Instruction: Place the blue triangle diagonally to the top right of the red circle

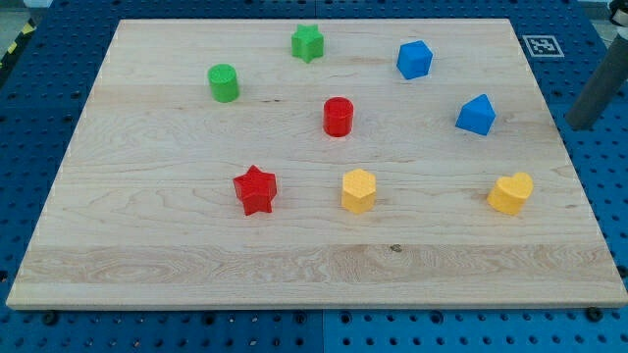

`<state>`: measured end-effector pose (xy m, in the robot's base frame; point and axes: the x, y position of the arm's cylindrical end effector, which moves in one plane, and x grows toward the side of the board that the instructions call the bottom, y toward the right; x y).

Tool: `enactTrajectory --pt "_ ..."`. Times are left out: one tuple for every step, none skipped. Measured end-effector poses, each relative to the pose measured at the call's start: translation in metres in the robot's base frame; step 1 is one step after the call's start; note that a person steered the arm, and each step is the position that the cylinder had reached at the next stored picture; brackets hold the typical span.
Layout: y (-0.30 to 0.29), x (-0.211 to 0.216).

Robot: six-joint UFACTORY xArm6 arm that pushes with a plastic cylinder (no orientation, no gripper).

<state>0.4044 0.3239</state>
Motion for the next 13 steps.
enactTrajectory --pt "-0.008 0.001" --pt "-0.045 0.005" --pt "-0.080 0.011" --pt "-0.099 0.012" --pt "-0.120 0.009" --pt "-0.140 0.003" --pt "-0.141 -0.008" --pt "-0.141 -0.015" --pt "-0.141 -0.016" --pt "-0.141 -0.016" --pt "-0.143 -0.016" --pt "-0.161 -0.016" --pt "-0.162 -0.016"
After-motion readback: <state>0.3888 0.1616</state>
